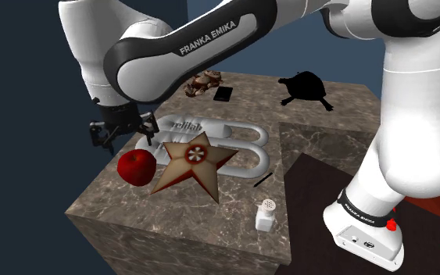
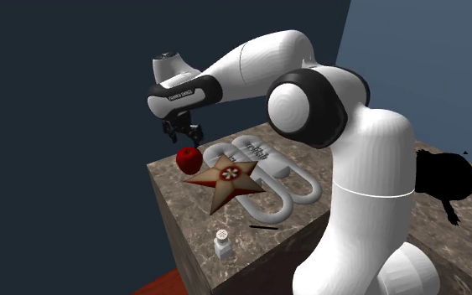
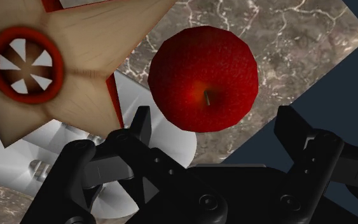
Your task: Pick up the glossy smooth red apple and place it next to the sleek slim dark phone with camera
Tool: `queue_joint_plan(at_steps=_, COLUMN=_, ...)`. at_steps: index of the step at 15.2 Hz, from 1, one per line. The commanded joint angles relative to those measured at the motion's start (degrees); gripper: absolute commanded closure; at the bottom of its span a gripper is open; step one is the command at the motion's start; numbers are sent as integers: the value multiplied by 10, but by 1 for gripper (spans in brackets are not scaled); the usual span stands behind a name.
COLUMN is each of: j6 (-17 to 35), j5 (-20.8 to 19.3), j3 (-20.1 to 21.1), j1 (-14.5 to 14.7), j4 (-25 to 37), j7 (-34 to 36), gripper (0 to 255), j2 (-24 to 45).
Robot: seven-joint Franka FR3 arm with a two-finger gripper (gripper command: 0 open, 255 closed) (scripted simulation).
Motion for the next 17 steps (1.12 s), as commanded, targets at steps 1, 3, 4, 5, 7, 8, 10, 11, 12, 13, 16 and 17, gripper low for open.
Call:
queue_joint_plan(at_steps=1, j6=13, j5=-7, j3=-3, j1=1, j4=-5, j7=4, gripper=0, j2=9)
queue_joint_plan(at_steps=3, j6=24, j5=-12, j3=-6, j1=2, j4=-10, j7=7, gripper=0, j2=16)
queue_joint_plan(at_steps=4, j6=28, j5=-13, j3=-7, j1=3, j4=-12, j7=8, gripper=0, j2=19)
queue_joint_plan(at_steps=5, j6=28, j5=-13, j3=-7, j1=3, j4=-12, j7=8, gripper=0, j2=19)
queue_joint_plan(at_steps=7, j6=28, j5=-13, j3=-7, j1=3, j4=-12, j7=8, gripper=0, j2=19)
queue_joint_plan(at_steps=8, j6=28, j5=-13, j3=-7, j1=3, j4=-12, j7=8, gripper=0, j2=19)
queue_joint_plan(at_steps=10, j6=28, j5=-13, j3=-7, j1=3, j4=-12, j7=8, gripper=0, j2=19)
queue_joint_plan(at_steps=11, j6=28, j5=-13, j3=-7, j1=3, j4=-12, j7=8, gripper=0, j2=19)
queue_joint_plan(at_steps=12, j6=28, j5=-13, j3=-7, j1=3, j4=-12, j7=8, gripper=0, j2=19)
queue_joint_plan(at_steps=13, j6=28, j5=-13, j3=-7, j1=3, j4=-12, j7=8, gripper=255, j2=19)
queue_joint_plan(at_steps=16, j6=28, j5=-13, j3=-7, j1=3, j4=-12, j7=8, gripper=255, j2=19)
queue_joint_plan(at_steps=17, j6=28, j5=-13, j3=-7, j1=3, j4=-12, j7=8, gripper=255, j2=19)
